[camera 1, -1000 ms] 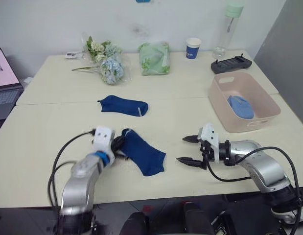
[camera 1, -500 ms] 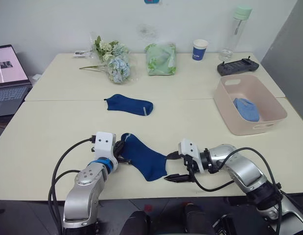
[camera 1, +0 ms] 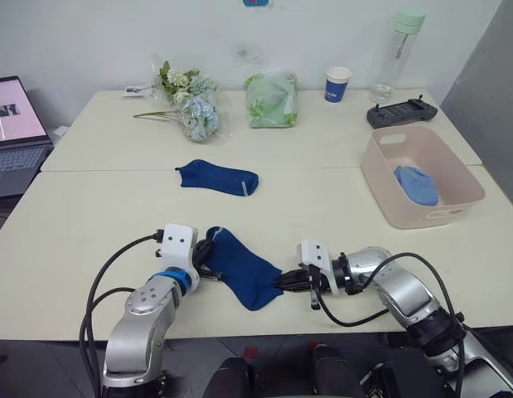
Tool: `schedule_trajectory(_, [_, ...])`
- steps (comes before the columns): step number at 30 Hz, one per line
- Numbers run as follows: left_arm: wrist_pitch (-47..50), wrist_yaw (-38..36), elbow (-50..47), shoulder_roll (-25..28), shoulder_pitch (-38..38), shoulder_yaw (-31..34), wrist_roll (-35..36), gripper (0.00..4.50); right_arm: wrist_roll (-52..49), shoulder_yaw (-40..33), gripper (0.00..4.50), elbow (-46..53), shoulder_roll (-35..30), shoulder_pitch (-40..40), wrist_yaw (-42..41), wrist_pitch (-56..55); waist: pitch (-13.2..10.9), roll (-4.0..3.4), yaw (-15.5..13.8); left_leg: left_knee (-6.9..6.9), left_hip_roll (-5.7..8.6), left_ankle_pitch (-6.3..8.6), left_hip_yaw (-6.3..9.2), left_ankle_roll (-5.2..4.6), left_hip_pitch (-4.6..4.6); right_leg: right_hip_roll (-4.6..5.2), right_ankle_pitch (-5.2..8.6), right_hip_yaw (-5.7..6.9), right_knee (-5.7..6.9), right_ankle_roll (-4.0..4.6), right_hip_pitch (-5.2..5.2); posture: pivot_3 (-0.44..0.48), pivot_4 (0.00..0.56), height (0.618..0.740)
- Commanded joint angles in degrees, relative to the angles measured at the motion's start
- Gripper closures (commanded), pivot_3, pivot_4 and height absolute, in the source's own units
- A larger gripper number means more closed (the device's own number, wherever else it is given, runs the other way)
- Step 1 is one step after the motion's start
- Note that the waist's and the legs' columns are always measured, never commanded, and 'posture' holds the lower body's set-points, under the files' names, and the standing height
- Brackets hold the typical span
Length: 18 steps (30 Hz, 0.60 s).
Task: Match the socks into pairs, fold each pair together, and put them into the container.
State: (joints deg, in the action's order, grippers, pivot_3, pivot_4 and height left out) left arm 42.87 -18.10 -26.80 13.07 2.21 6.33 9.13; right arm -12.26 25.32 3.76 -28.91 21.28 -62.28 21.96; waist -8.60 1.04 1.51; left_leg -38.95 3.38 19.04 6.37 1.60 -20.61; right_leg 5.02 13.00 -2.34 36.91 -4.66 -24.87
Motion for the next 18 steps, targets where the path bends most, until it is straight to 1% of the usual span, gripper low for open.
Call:
schedule_trajectory(1, [-1.7, -0.9, -3.7, 0.8, 3.2, 0.5, 1.7, 4.5, -0.4, -5.1, 4.48, -0.3, -4.6, 1.0, -2.0, -1.5, 0.0, 0.0, 0.0, 0.0, 0.0, 0.0, 0.0, 0.0, 0.0, 0.01, 0.0, 0.0, -0.02, 0.0, 0.01, 0.0, 0.15, 0.74])
schedule_trajectory(4, [-1.4, -2.0, -7.3, -1.0, 6.8, 0.7, 6.1, 4.5, 0.3, -6.2, 4.48, -1.5, -7.8, 3.6, -4.4, -3.4, 0.0, 0.0, 0.0, 0.0, -0.01, 0.0, -0.01, -0.01, -0.01, 0.03, 0.0, -0.01, -0.04, 0.0, 0.02, 0.0, 0.15, 0.74])
schedule_trajectory(5, [-2.0, -3.2, -8.2, -0.5, 8.1, -0.5, 6.8, 4.5, 0.8, -6.6, 4.48, -3.1, -8.3, 5.0, -4.7, -4.4, 0.0, 0.0, -0.1, 0.0, -0.02, 0.0, -0.02, -0.01, -0.01, 0.03, 0.0, -0.01, -0.04, 0.0, 0.02, 0.0, 0.15, 0.74])
schedule_trajectory(7, [-4.7, -4.2, -7.8, 0.9, 9.3, -3.0, 5.5, 4.5, 0.8, -6.9, 4.48, -6.5, -8.9, 7.4, -6.7, -6.0, 0.0, 0.0, 0.0, 0.01, 0.0, 0.0, -0.02, -0.01, 0.0, -0.03, 0.0, 0.02, -0.03, 0.0, 0.02, 0.0, 0.15, 0.74])
schedule_trajectory(10, [-5.2, -3.2, -5.2, 0.5, 8.0, -4.1, 5.6, 4.5, 0.5, -6.7, 4.48, -9.9, -9.3, 9.3, -10.2, -7.9, 0.0, 0.0, 0.0, 0.03, 0.01, 0.0, -0.05, -0.01, 0.01, -0.04, 0.0, 0.02, -0.03, 0.01, 0.05, 0.0, 0.15, 0.74])
schedule_trajectory(13, [-6.6, -1.5, -1.5, -1.2, 5.3, -5.8, 4.9, 4.5, 1.1, -6.5, 4.48, -14.1, -8.6, 11.1, -12.5, -10.0, 0.0, 0.0, -0.1, 0.02, 0.01, 0.0, -0.05, -0.01, 0.01, -0.01, 0.0, 0.02, -0.06, 0.01, 0.09, 0.0, 0.15, 0.74])
schedule_trajectory(15, [-7.9, -1.3, -0.5, -2.6, 5.2, -5.9, 5.6, 4.5, 2.0, -6.4, 4.48, -16.2, -8.4, 11.8, -13.2, -11.2, 0.0, 0.0, -0.1, 0.01, 0.0, 0.0, -0.05, -0.01, 0.01, 0.0, 0.0, 0.02, -0.06, 0.0, 0.1, 0.0, 0.15, 0.74])
schedule_trajectory(16, [-8.7, -1.2, -0.3, -3.3, 5.5, -5.8, 6.2, 4.26, 1.9, -6.8, 4.0, -16.7, -8.3, 11.8, -13.5, -11.3, 0.0, 0.0, -0.1, 0.01, 0.0, 0.0, -0.05, -0.01, 0.01, 0.02, 0.0, 0.01, -0.06, 0.0, 0.08, 0.0, 0.15, 0.74])
schedule_trajectory(17, [-9.5, -1.1, -0.1, -4.1, 5.7, -5.5, 6.7, 4.0, 1.6, -7.5, 3.79, -16.9, -8.2, 11.7, -13.4, -11.1, 0.0, 0.0, -0.1, 0.01, -0.01, 0.0, -0.04, -0.01, 0.01, 0.02, 0.0, 0.01, -0.06, 0.0, 0.08, 0.0, 0.15, 0.74])
schedule_trajectory(18, [-10.0, -1.0, 0.0, -4.7, 5.9, -5.3, 7.3, 3.78, 1.1, -8.1, 3.47, -16.7, -8.3, 11.6, -13.5, -10.2, 0.0, 0.0, -0.1, 0.01, -0.02, 0.0, -0.03, -0.01, 0.01, 0.01, 0.0, 0.02, -0.07, 0.01, 0.08, 0.0, 0.15, 0.74])
